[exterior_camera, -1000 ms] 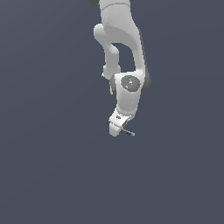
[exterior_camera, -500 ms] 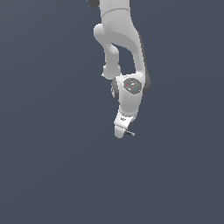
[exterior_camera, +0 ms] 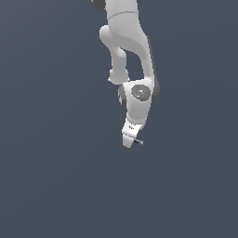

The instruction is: Pick up the object and move it to a goal position.

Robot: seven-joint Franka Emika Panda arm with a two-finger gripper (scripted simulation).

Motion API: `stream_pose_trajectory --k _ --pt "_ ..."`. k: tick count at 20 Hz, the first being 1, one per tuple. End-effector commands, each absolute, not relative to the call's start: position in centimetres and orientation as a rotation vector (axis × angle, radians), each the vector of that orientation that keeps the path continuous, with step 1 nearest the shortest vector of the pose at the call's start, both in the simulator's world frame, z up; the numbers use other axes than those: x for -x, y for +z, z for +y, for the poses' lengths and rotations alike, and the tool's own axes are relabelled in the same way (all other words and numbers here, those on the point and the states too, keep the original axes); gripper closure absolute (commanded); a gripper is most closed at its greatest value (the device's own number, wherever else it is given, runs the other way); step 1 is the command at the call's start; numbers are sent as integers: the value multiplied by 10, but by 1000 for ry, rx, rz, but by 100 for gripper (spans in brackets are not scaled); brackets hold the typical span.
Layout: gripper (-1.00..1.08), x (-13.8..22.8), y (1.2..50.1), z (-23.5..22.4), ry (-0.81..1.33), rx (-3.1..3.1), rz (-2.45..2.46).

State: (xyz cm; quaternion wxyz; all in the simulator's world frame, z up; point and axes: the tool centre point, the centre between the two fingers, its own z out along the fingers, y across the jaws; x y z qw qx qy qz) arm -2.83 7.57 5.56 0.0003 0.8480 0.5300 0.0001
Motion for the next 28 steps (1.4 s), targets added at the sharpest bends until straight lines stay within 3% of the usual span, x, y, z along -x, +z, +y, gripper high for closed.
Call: stream_pose_trajectory --k 1,13,14,28 --pt "-92 29 48 76 -1 -2663 1666" --pt "-92 29 10 76 -1 -2660 1672" --pt "108 29 10 76 -1 -2660 1672" --pt "108 30 13 73 -1 -2660 1672"
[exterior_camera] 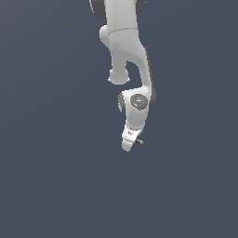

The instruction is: Pick up the object and move it to a goal position.

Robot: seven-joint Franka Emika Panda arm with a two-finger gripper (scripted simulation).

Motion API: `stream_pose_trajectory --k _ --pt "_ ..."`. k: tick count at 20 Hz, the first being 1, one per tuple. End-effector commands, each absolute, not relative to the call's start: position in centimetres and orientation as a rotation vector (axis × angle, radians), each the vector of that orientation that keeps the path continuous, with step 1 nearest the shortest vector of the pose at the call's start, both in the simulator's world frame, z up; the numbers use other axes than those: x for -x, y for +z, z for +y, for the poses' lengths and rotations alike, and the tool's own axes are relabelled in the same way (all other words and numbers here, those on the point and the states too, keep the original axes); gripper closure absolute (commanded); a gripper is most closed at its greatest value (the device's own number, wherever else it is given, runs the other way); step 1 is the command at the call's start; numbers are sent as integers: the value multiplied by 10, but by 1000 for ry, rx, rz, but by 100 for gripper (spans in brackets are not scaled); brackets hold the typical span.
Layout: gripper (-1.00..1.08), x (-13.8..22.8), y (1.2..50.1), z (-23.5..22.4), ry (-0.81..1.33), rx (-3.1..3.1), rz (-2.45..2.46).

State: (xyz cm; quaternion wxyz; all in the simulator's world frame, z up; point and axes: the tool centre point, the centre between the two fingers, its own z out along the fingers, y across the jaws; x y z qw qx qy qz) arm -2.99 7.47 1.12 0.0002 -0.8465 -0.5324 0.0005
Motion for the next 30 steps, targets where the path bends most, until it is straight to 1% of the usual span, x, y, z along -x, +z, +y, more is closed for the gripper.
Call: stream_pose_trajectory --k 1,6,11,23,30 --pt "108 31 15 71 1 2660 -1672" --pt "108 36 31 58 1 2660 -1673" --pt "108 44 59 36 1 2660 -1673" --pt "108 72 159 -45 0 2659 -1673" --pt "108 83 204 -80 -2 2658 -1673"
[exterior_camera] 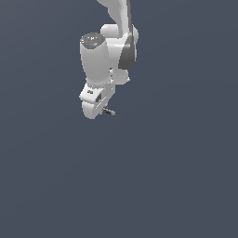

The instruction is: Pick up the object and move it to a goal position.

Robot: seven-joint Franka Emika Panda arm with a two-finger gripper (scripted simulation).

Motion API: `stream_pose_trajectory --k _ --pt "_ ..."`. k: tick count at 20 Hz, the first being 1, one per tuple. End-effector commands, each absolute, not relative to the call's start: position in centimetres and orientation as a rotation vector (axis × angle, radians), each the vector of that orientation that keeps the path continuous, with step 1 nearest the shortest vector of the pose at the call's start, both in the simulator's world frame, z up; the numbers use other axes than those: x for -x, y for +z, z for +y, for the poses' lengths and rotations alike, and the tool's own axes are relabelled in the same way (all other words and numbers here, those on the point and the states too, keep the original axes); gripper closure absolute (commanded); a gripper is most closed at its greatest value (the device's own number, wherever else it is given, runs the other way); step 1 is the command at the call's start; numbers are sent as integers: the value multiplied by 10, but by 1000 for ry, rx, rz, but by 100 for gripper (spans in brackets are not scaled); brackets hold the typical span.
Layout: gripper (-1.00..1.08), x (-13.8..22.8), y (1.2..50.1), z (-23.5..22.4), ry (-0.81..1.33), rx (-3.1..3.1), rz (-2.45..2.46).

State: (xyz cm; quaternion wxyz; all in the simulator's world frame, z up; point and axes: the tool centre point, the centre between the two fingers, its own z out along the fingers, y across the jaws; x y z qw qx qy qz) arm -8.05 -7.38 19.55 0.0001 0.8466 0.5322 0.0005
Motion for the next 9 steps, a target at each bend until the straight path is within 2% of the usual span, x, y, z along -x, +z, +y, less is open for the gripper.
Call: stream_pose_trajectory --k 1,9 --pt "108 84 209 -84 2 -2660 1674" --pt "108 87 227 -99 2 -2660 1673"
